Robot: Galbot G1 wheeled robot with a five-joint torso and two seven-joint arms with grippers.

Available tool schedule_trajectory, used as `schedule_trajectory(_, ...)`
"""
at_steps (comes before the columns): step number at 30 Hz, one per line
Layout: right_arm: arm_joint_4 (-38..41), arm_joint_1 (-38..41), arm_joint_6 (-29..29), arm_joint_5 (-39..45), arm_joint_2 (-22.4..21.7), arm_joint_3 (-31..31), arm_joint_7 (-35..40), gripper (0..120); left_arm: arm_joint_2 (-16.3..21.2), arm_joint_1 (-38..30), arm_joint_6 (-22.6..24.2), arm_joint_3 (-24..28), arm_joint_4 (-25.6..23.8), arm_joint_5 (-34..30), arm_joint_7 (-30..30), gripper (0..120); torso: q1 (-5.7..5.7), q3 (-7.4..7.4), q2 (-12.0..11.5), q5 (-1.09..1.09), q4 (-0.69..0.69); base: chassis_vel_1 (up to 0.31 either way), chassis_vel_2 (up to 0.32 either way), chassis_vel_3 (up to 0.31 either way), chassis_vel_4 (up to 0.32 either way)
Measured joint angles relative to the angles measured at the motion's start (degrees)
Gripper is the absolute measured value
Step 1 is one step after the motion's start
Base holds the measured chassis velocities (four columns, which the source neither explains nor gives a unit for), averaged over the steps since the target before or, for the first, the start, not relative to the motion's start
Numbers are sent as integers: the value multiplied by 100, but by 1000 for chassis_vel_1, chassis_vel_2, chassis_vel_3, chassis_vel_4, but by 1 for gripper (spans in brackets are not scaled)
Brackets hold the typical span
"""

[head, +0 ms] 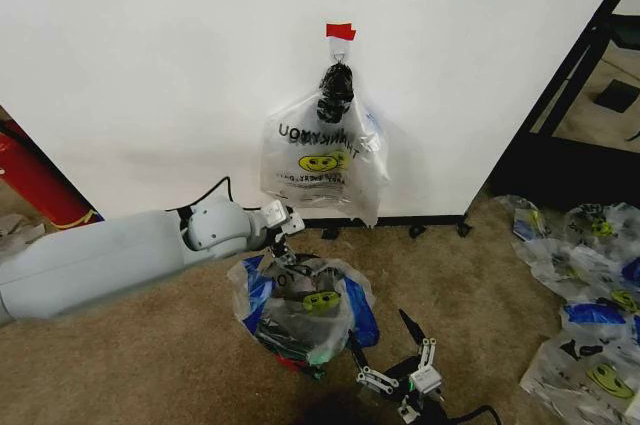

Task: Pick up the garbage bag from the wall and place it over the trash bin.

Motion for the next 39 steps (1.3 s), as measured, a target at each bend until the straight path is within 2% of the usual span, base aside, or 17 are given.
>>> schedule_trajectory(6,0,14,-12,-4,-11,-2,9,100,24,-56,-1,202,0,-253,48,97,0,0,0,0,0,0,0,0,0)
schedule_trajectory(7,0,3,-12,-2,-12,7,18,100,11,-56,-2,226,19,-482,53,91,0,0,0,0,1,0,0,0,0)
schedule_trajectory(10,0,-21,-2,-4,1,21,34,100,-46,19,-3,221,114,-760,48,85,0,0,0,0,-1,0,0,0,0)
schedule_trajectory(15,-21,-40,16,-3,11,38,83,100,-79,16,-5,151,183,-1150,-27,63,0,0,0,0,0,0,0,0,0)
schedule_trajectory(16,-21,-40,16,-3,11,38,83,100,-79,16,-5,151,183,-1150,-27,63,0,0,0,0,0,0,0,0,0)
schedule_trajectory(20,-69,-4,20,2,10,29,131,100,-55,-30,-7,136,112,-1382,-88,45,0,0,0,1,-1,0,0,0,0)
schedule_trajectory(22,-69,7,17,3,11,22,138,100,-43,-29,-7,137,98,-1398,-94,43,0,0,0,0,0,0,0,0,0)
schedule_trajectory(28,-59,21,-1,22,9,45,170,100,5,59,-8,138,21,-1413,-134,15,0,0,0,0,0,0,0,0,0)
schedule_trajectory(34,-53,10,-2,27,32,50,192,100,46,114,-8,105,-43,-1518,-190,1,0,0,0,1,0,0,0,0,0)
schedule_trajectory(37,-52,10,-2,33,36,53,200,100,108,194,-8,20,-140,-1655,-250,0,0,0,0,0,-1,0,0,0,0)
schedule_trajectory(39,-52,13,-4,41,37,60,207,100,196,360,-6,-216,-256,-2029,-428,0,0,0,0,0,0,0,0,0,0)
